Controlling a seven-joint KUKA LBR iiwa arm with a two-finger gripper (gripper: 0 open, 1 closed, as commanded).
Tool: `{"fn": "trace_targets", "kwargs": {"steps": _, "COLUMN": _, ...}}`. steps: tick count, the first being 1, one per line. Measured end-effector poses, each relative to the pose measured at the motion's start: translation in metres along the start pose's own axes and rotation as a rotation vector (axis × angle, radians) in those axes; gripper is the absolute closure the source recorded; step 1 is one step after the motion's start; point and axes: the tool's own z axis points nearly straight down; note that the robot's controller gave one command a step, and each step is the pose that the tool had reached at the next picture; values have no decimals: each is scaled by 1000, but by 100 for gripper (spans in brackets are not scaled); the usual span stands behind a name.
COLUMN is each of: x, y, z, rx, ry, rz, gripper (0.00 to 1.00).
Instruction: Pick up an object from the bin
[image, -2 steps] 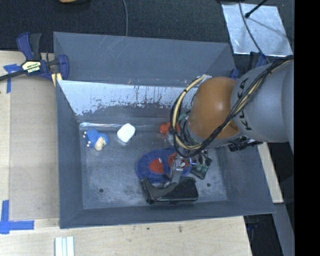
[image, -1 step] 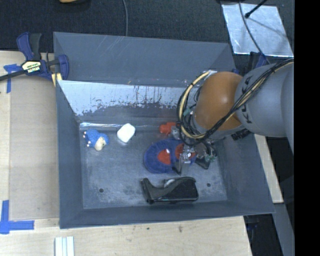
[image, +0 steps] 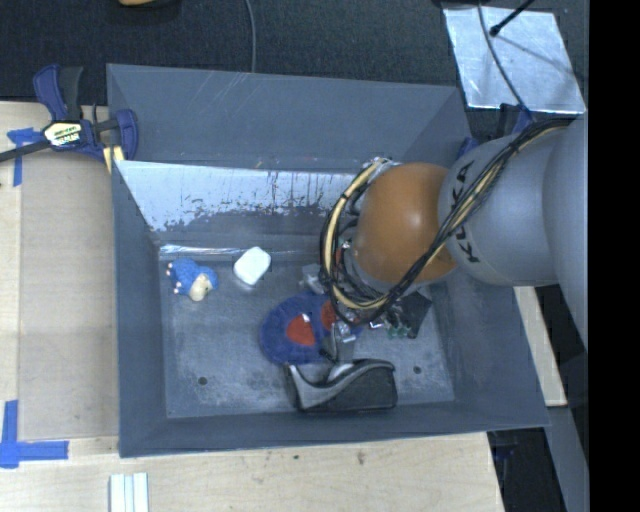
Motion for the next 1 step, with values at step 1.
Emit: {"fn": "trace_targets", "kwargs": {"steps": 1, "x": 3, "y": 0, "z": 1, "rx": -2, "ry": 10, "rz": 3, "gripper": 100}}
